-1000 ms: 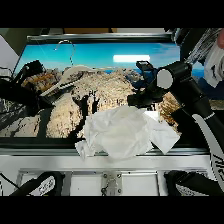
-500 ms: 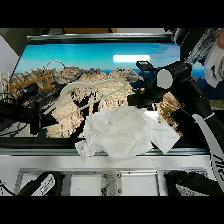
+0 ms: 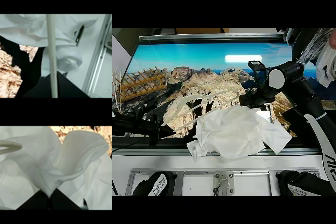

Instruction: Fold the clothes and pants, and hang the long-sleeved shirts on hangers.

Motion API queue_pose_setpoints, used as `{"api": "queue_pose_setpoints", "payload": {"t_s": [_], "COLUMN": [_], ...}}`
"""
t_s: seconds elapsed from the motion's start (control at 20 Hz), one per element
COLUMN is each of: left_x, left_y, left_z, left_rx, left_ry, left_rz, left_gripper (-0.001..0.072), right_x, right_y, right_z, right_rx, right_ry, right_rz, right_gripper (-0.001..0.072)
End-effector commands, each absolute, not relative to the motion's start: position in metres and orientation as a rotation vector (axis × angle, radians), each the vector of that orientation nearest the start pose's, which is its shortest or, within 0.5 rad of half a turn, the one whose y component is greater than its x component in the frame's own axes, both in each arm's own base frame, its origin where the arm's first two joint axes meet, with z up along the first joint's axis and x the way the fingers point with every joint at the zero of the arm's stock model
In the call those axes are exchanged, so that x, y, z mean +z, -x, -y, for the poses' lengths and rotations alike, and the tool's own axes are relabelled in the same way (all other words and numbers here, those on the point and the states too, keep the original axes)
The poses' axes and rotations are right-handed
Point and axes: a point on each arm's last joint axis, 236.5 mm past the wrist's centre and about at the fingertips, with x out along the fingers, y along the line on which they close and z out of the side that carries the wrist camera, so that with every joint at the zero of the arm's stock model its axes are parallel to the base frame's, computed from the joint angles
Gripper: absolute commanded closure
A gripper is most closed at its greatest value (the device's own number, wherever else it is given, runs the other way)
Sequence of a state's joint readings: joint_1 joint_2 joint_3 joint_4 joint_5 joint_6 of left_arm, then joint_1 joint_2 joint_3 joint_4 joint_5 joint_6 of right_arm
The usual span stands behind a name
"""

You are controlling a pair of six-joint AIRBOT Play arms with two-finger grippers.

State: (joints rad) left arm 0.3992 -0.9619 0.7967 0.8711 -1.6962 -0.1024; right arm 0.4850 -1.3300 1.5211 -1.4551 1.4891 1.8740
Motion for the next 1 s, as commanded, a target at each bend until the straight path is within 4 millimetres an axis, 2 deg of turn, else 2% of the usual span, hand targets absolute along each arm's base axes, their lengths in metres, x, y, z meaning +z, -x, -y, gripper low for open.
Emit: {"api": "queue_pose_setpoints", "payload": {"t_s": [0.0, 0.2, 0.55, 0.95], "left_x": [0.036, 0.020, 0.020, 0.055], "left_y": [-0.208, -0.190, -0.191, -0.201], "left_z": [0.076, 0.074, 0.075, 0.071], "left_rx": [-1.213, -1.268, -1.271, -1.274], "left_ry": [-0.250, -0.360, -0.373, -0.431], "left_rz": [-0.961, -1.059, -1.056, -1.023], "left_gripper": [0.0693, 0.0694, 0.0694, 0.0694], "right_x": [0.096, 0.096, 0.096, 0.096], "right_y": [-0.330, -0.330, -0.330, -0.332], "right_z": [-0.205, -0.205, -0.205, -0.203], "right_rx": [0.305, 0.305, 0.305, 0.298], "right_ry": [-0.019, -0.019, -0.019, -0.022], "right_rz": [-1.353, -1.353, -1.353, -1.349], "right_gripper": [0.0699, 0.0699, 0.0699, 0.0698]}}
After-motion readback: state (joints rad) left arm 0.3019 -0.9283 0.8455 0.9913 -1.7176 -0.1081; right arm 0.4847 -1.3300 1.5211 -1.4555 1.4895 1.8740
